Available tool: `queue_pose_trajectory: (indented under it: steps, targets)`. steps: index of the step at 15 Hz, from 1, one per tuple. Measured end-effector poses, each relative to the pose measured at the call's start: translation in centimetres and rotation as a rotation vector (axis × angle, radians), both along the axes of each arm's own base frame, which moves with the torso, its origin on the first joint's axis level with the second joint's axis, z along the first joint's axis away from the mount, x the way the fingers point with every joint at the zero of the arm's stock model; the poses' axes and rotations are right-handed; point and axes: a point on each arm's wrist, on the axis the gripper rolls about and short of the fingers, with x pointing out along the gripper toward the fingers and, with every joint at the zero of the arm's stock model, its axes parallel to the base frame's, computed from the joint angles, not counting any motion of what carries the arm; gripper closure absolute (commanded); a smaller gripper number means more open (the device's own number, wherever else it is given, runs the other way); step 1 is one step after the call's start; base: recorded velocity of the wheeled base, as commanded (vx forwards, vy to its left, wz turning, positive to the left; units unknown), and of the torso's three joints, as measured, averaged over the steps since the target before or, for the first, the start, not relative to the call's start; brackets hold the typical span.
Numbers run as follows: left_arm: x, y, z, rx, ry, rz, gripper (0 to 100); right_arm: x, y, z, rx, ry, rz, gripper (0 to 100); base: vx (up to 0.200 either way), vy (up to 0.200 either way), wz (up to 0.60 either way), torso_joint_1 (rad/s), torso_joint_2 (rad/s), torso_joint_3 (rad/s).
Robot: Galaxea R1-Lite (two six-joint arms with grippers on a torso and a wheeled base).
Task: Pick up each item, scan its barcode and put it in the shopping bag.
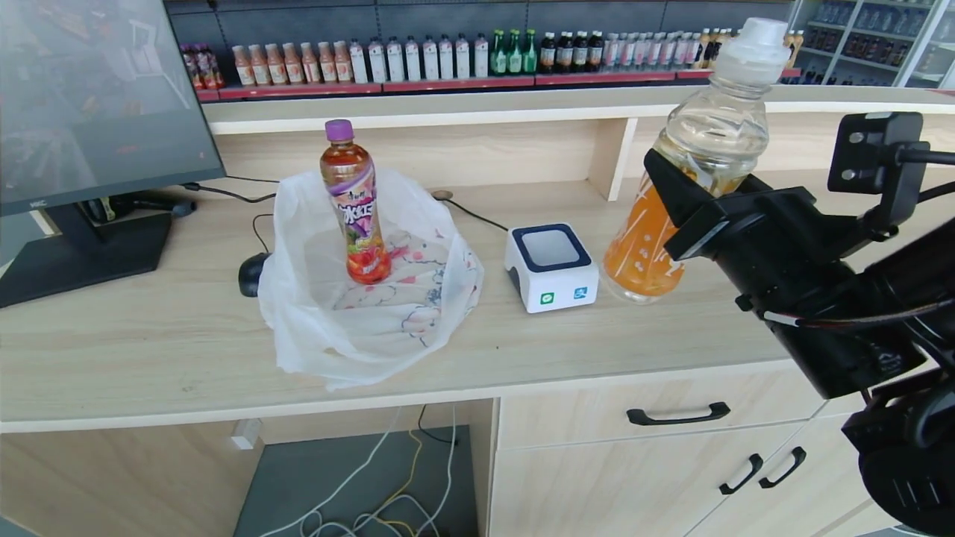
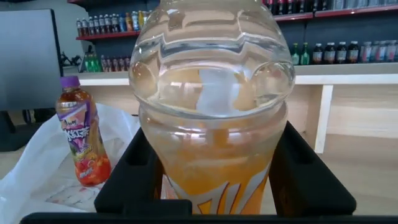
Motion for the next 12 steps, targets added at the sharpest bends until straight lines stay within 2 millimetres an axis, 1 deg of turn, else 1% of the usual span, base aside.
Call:
queue_pose_trajectory:
  steps: [4, 7, 10, 12]
  targets:
    - [0.0, 0.0, 0.0, 0.000, 0.000, 0.000, 0, -0.2, 0.1, 0.1, 0.000, -0.004, 0.008, 100, 0.000, 0.000, 0.00, 0.000, 0.00, 0.000]
    - [0.0, 0.0, 0.0, 0.000, 0.000, 0.000, 0, 0.1, 0.3, 0.3, 0.015, -0.009, 0.018, 100, 0.000, 0.000, 0.00, 0.000, 0.00, 0.000]
    - [0.0, 0.0, 0.0, 0.000, 0.000, 0.000, 0, 1.1, 1.0, 0.9, 0.086, -0.012, 0.016, 100, 0.000, 0.000, 0.00, 0.000, 0.00, 0.000]
    - [0.0, 0.0, 0.0, 0.001, 0.000, 0.000, 0, 2.0, 1.7, 1.0, 0.136, 0.006, 0.044, 100, 0.000, 0.000, 0.00, 0.000, 0.00, 0.000]
